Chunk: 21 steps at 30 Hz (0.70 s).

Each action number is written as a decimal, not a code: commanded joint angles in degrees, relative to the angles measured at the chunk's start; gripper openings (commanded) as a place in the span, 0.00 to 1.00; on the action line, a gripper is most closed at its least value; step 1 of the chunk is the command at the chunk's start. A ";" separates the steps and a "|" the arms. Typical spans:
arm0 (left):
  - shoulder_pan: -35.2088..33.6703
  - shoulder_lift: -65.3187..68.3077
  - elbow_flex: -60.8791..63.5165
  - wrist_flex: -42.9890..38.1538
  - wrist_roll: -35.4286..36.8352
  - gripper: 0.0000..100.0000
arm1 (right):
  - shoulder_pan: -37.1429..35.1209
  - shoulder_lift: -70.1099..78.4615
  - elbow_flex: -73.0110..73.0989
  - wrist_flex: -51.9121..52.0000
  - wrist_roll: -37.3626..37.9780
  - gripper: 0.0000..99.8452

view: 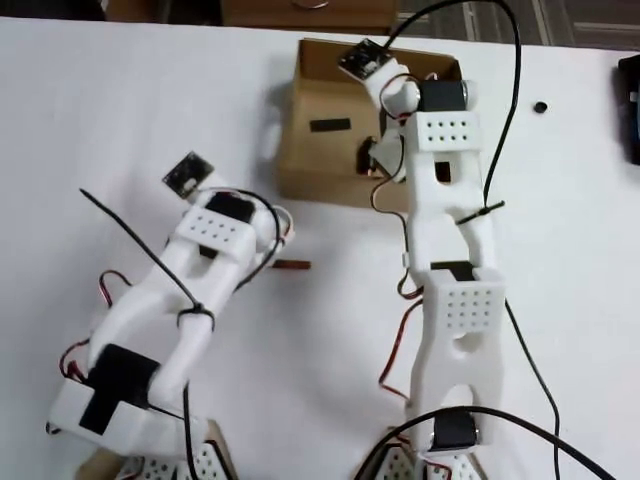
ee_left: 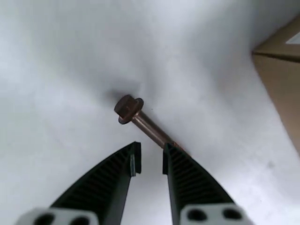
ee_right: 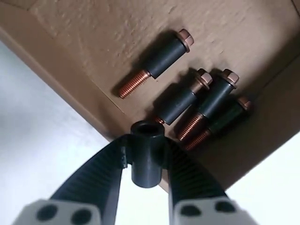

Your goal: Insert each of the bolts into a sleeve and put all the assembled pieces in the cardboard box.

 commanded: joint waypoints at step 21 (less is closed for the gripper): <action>0.62 -0.53 1.71 -0.18 -2.90 0.11 | -0.57 -0.04 -0.62 -0.48 0.00 0.02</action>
